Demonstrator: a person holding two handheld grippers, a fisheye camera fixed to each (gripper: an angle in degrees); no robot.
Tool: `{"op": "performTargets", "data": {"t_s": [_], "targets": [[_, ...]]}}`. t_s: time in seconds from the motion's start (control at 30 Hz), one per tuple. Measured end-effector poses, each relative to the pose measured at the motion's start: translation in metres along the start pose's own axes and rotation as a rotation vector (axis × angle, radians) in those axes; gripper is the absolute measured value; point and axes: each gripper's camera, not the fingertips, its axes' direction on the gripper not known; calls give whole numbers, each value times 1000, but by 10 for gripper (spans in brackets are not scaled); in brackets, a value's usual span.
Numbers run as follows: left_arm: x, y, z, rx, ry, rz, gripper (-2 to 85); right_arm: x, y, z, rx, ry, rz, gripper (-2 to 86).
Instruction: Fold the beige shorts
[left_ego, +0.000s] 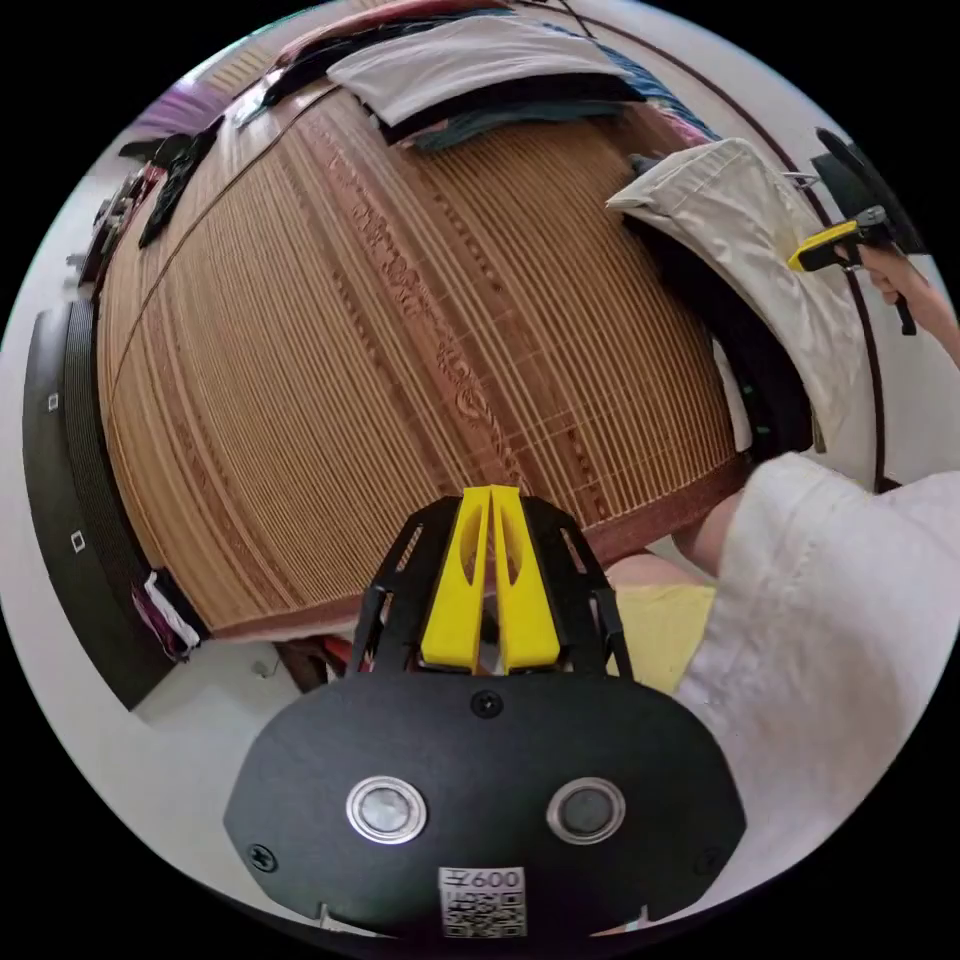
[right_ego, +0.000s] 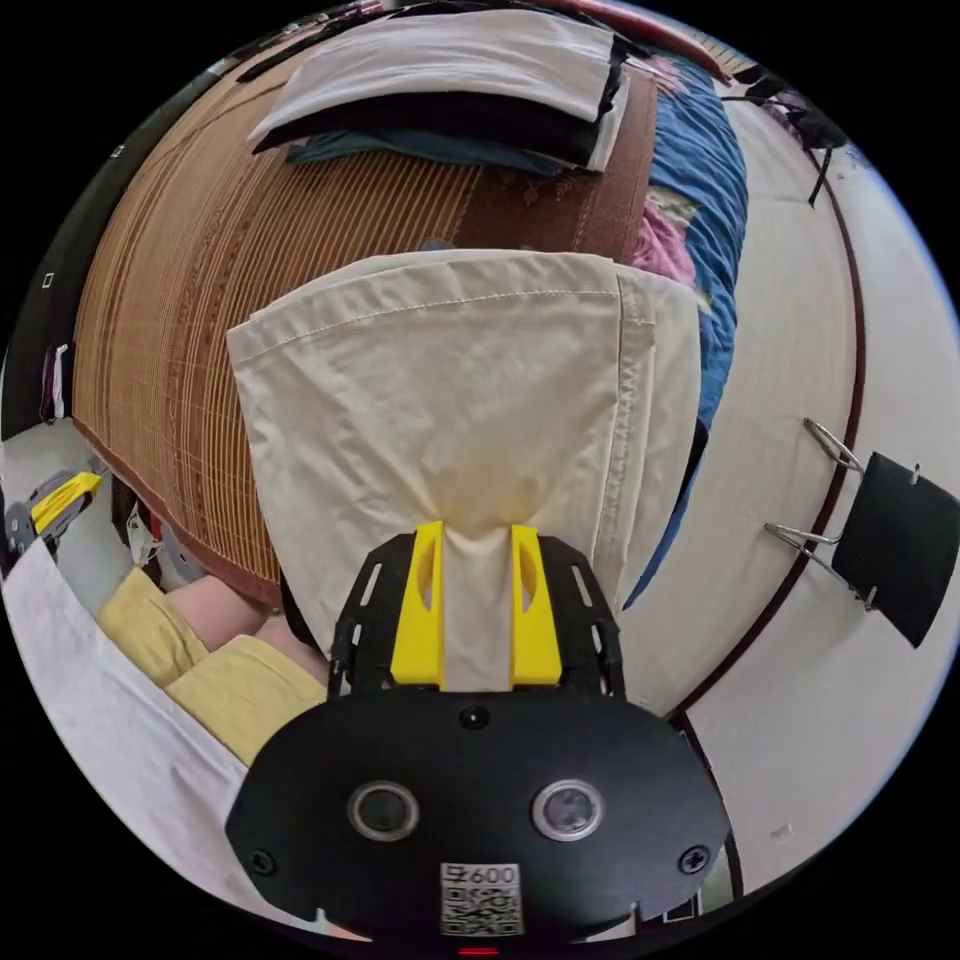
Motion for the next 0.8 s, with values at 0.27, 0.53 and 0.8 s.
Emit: {"op": "performTargets", "data": {"t_s": [0.27,0.53,0.8], "targets": [[30,136,-74,-4,64,-246,7,55,37,16,5,-14,-44,8],[75,303,-96,-192,110,-473,12,119,149,11,242,-241,-138,-8],[80,425,-173,78,650,-532,92,82,277,-48,639,-929,-513,-8]]}}
